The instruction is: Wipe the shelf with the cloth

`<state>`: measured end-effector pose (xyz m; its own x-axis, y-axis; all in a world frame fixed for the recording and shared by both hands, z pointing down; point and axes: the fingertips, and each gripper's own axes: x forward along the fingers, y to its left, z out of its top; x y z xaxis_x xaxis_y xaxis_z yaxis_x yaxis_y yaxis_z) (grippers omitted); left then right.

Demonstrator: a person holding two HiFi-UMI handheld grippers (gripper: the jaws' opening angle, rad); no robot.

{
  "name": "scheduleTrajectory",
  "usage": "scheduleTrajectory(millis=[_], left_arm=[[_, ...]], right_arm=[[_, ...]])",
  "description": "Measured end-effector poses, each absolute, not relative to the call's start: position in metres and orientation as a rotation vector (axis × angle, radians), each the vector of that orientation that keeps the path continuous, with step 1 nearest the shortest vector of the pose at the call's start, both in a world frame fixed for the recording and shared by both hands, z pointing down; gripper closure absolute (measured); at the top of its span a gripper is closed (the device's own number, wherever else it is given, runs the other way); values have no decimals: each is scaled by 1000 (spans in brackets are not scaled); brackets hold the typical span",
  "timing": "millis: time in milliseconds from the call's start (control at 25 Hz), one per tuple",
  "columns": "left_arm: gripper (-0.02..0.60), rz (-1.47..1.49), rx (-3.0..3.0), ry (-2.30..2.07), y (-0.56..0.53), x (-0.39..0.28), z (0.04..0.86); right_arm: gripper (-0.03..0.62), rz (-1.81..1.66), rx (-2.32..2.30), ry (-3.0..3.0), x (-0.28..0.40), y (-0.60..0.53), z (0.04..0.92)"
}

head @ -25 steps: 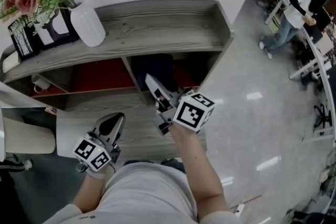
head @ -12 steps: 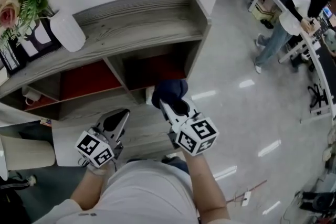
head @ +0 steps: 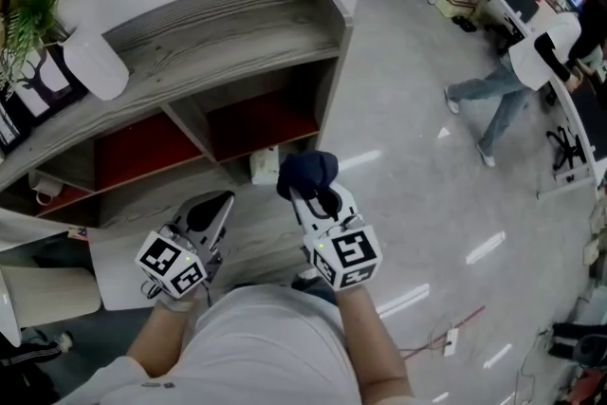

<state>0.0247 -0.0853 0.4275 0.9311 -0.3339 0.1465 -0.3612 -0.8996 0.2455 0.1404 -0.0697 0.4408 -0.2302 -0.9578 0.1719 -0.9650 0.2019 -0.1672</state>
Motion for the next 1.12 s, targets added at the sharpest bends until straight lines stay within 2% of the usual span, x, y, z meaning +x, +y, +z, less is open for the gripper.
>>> scheduleTrajectory(millis=[1120], left_arm=[[566, 163, 2814, -563, -80, 23, 433]], right_arm=[[493, 357, 1931, -2375, 139, -58, 450]])
